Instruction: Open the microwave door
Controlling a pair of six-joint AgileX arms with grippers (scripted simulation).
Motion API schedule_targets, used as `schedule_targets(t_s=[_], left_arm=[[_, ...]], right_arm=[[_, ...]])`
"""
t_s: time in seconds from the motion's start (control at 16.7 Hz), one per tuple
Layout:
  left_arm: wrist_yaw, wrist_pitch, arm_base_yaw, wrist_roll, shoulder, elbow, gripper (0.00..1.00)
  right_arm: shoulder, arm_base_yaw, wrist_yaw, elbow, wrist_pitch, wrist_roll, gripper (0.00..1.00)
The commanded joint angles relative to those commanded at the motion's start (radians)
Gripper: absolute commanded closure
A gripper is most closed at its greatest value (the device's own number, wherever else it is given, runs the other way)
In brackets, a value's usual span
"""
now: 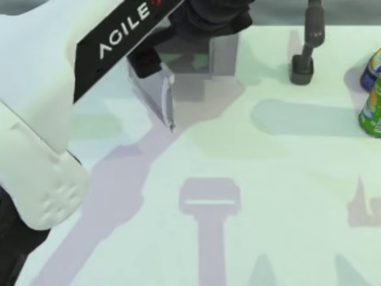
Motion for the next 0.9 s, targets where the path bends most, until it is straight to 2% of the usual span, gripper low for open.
schedule_targets(t_s=[0.48,0.84,0.9], left_arm=[[0.014,0.4,0.09,0.106,-0.093,-0.445,0.0],[0.016,0.45,0.103,0.121,-0.104,-0.495,0.0],[0.016,0.45,0.103,0.121,-0.104,-0.495,0.08]], right_arm=[[0.0,0.0,0.0,0.0,0.0,0.0,0.0],[0.0,0.0,0.0,0.0,0.0,0.0,0.0],[0.0,0.0,0.0,0.0,0.0,0.0,0.0]])
